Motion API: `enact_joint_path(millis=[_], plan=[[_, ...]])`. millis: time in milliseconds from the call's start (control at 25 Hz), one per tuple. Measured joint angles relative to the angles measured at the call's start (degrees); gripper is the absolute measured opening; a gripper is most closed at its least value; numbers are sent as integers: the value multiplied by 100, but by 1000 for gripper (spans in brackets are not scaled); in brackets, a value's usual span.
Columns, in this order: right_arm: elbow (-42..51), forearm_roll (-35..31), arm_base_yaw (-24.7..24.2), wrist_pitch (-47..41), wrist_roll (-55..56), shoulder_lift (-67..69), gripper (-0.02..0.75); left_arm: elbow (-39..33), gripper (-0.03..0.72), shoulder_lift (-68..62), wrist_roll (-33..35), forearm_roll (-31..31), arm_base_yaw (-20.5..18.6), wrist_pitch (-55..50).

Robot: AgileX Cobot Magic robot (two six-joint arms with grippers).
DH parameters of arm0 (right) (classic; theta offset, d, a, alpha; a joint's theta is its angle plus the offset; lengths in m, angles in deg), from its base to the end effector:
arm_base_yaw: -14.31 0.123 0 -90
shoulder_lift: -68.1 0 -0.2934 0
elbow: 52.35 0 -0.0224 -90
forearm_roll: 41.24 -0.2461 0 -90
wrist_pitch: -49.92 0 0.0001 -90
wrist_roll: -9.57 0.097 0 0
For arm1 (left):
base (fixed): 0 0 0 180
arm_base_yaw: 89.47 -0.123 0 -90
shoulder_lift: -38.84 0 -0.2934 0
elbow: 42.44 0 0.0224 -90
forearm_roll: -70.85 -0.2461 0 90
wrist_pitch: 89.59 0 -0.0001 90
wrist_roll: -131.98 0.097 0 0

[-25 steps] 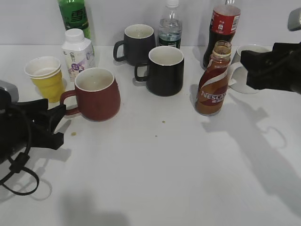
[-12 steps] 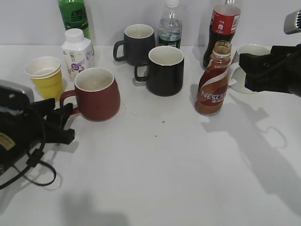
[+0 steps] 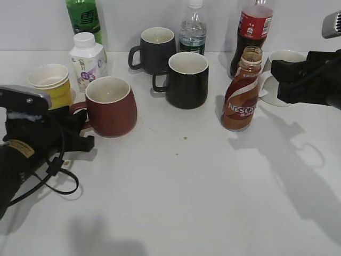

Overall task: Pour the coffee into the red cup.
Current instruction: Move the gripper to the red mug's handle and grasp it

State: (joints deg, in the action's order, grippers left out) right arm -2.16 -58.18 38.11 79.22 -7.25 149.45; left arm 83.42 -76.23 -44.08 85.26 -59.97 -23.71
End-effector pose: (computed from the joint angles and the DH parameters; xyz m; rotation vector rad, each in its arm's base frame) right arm 0.2328 0.0876 0.2444 -0.3016 1.7776 0.1433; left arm 0.2580 -0.1207 0.1282 0.2707 1.7924 -0.1835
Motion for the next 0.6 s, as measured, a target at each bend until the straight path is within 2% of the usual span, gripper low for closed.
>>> enact_joint_path(millis=[400, 600], plan=[[0, 0, 0, 16, 0, 0, 501, 703, 260, -69, 0, 28, -5, -621], [0, 0, 6, 23, -5, 0, 501, 941, 254, -287, 17, -195, -5, -709]])
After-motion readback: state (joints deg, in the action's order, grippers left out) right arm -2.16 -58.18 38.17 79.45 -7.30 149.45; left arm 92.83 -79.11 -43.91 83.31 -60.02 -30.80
